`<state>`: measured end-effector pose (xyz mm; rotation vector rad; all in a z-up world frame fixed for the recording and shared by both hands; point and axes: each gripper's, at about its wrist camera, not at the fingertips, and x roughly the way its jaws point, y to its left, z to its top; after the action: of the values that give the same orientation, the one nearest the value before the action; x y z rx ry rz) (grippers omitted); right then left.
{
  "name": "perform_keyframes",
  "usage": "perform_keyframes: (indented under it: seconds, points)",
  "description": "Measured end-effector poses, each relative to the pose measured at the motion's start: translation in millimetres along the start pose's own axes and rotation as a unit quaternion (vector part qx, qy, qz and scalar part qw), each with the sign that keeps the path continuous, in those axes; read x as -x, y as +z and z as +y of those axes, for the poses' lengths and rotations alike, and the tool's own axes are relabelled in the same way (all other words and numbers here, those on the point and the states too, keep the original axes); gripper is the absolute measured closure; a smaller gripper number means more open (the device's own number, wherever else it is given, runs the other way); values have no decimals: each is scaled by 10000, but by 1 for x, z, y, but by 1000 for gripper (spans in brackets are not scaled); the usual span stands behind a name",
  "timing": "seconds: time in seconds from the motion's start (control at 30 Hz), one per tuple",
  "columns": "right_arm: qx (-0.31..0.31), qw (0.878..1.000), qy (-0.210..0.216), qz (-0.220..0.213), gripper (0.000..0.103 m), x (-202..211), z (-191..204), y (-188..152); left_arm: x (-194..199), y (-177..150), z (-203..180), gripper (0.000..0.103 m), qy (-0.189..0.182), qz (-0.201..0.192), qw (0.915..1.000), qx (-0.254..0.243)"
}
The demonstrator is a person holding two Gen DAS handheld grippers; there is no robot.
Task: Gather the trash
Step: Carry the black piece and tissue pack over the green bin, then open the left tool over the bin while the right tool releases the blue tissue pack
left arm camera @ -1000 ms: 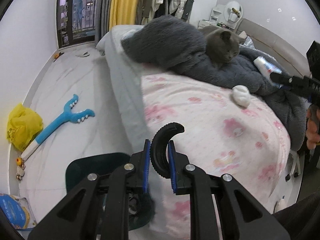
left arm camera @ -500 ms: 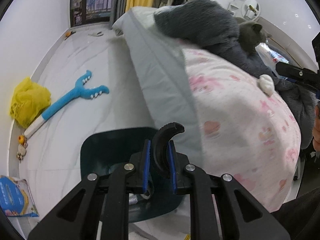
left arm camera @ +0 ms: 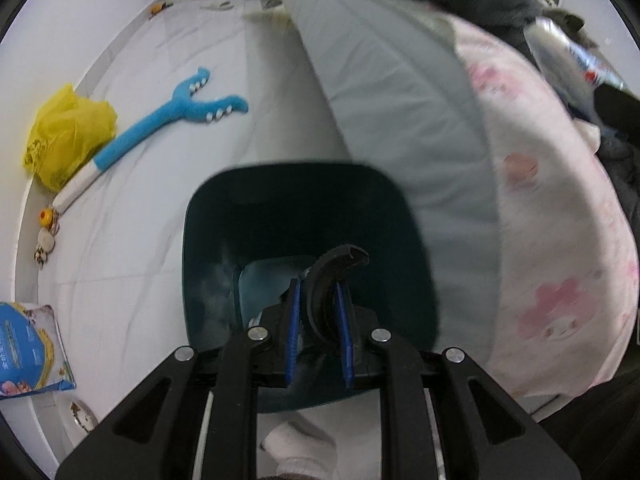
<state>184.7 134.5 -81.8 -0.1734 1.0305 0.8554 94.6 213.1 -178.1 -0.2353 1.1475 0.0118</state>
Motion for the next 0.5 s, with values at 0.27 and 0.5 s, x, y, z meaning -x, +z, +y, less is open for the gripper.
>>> perform_keyframes:
  seconds: [0.27,0.5]
  points:
    - [100,9994,15,333,38,-40,18,-3,-20,-23,20,60,86,425,9991,-4]
    - [57,9980,-38,628,38,-73,22,-6,-9,-29,32,39,67,250,9996,107]
